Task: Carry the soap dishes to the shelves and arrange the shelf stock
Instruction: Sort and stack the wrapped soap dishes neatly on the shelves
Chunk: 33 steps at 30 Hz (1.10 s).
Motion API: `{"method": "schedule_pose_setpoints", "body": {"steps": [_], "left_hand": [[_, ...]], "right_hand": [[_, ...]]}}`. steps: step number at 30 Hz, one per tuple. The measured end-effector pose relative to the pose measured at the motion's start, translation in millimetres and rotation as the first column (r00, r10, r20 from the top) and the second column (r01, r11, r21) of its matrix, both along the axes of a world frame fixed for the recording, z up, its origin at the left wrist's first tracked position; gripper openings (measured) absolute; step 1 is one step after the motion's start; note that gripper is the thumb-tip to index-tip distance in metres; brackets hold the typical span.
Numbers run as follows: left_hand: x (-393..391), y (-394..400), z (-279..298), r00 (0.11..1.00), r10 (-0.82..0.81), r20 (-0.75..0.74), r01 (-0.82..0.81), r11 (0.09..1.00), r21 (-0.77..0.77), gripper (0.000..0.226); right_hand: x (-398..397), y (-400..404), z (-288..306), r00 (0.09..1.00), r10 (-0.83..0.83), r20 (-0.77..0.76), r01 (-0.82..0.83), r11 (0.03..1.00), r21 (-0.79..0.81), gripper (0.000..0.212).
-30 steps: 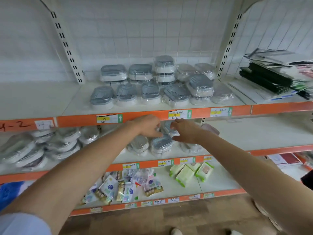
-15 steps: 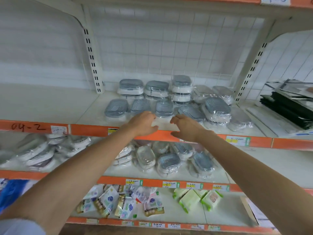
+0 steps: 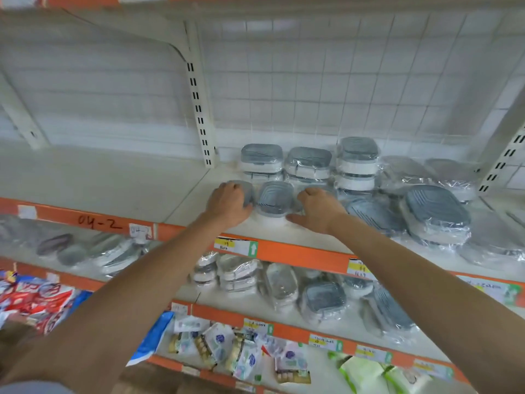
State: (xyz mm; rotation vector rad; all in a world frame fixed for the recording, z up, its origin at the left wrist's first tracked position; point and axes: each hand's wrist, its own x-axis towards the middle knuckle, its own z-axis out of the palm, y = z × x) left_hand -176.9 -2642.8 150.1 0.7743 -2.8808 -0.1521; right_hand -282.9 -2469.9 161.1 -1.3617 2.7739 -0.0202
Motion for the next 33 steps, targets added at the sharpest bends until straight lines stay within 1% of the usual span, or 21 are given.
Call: {"method": "schedule_pose_setpoints", "body": {"steps": [2,4,6,7,10,13,17,20,23,25,28,30,33], "left_hand": [[-1.7,-11.0,-1.6,0.998,0.062,0.008,-0.062,0.998,-0.034,0.055],[-7.4,-21.8,-4.5,0.993,0.117,0.019,-0.116,0.992,-0.044,0.068],[-13.9,-31.7,-8.6,0.984,0.161,0.075,-0.161,0.987,-0.01,0.084],[-16.9,-36.6,-10.6,0.98,0.166,0.112,-0.167,0.986,0.007,0.087],[-26.4,-53.3,-13.5,0.975,0.099,0.2,-0.102,0.995,0.008,0.083],[-32.7,-71.8,-14.1,0.97,0.011,0.244,-0.011,1.0,-0.001,0.083],[-28.2,-95.1,-9.8,0.968,-0.081,0.238,0.076,0.997,0.029,0.083],[-20.4,-112.5,-5.0,0.961,-0.154,0.231,0.142,0.988,0.068,0.075],[-13.0,-130.6,-0.6,0.947,-0.198,0.253,0.179,0.979,0.097,0.068],[-10.3,-143.2,-1.2,0.942,-0.208,0.264,0.18,0.975,0.128,0.073],[-10.1,-157.3,-7.3,0.947,-0.187,0.263,0.139,0.972,0.189,0.088],[-10.9,-160.4,-13.5,0.95,-0.173,0.26,0.123,0.972,0.199,0.098],[-8.5,-157.8,-21.0,0.955,-0.17,0.241,0.143,0.982,0.127,0.11]], "right_hand": [[-2.2,-12.4,-1.8,0.999,-0.03,0.017,0.03,0.999,-0.015,0.063],[-4.8,-23.2,-2.4,0.997,-0.068,0.027,0.069,0.997,-0.03,0.066],[-5.1,-32.9,-3.8,0.993,-0.117,0.026,0.118,0.993,-0.031,0.068],[-4.2,-37.5,-4.6,0.989,-0.146,0.008,0.146,0.989,-0.012,0.07],[1.0,-54.8,-4.8,0.965,-0.255,-0.057,0.259,0.962,0.091,0.082],[8.2,-75.7,-1.3,0.932,-0.361,-0.031,0.362,0.919,0.158,0.094],[16.1,-102.8,-3.6,0.89,-0.457,-0.001,0.45,0.875,0.177,0.104],[18.2,-118.6,-7.2,0.871,-0.492,-0.008,0.483,0.852,0.203,0.108],[16.6,-132.4,-12.7,0.851,-0.523,0.054,0.505,0.842,0.187,0.104],[12.4,-139.0,-15.9,0.841,-0.53,0.107,0.508,0.842,0.183,0.097],[10.8,-144.6,-18.2,0.835,-0.522,0.174,0.499,0.852,0.159,0.087],[11.6,-147.3,-19.6,0.821,-0.531,0.211,0.509,0.847,0.15,0.093],[18.4,-150.6,-24.6,0.786,-0.569,0.241,0.548,0.822,0.155,0.111]]}}
